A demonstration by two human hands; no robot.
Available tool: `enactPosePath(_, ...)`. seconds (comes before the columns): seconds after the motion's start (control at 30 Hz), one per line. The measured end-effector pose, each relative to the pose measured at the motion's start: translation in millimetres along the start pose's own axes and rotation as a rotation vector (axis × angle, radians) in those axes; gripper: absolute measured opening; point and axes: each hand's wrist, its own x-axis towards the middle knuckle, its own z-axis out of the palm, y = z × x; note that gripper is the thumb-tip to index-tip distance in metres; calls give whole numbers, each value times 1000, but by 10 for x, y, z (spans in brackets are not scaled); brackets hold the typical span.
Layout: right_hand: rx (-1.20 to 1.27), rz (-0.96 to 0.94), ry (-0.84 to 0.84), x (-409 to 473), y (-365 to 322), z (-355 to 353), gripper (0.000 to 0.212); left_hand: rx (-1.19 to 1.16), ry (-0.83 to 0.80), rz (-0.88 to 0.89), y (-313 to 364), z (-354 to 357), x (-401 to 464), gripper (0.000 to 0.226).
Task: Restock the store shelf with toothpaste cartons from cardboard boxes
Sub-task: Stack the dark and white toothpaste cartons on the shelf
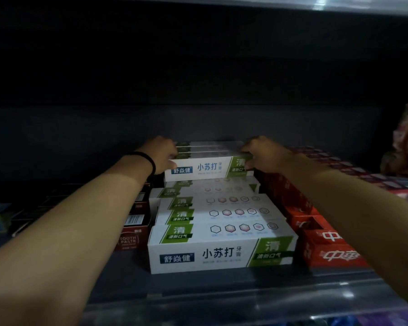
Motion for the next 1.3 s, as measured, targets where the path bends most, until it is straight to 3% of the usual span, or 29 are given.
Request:
enactPosePath(0.4, -63, -14, -17, -84, -184, -101, 35, 26, 23, 14, 5, -18, -30, 25)
enactPosePath(0.57, -76, -58, 19, -366, -452, -309, 46, 30, 73, 90, 208, -234, -321, 29)
enactPosePath(0.97, -67, -124, 52, -1701, -1553, -973, 58, 53, 43, 135, 741, -761, -1979, 35)
enactPosePath(1.3, -21, -169, 3, -2886, -2299, -832, 60, 60, -39, 141, 894, -458, -3346, 53)
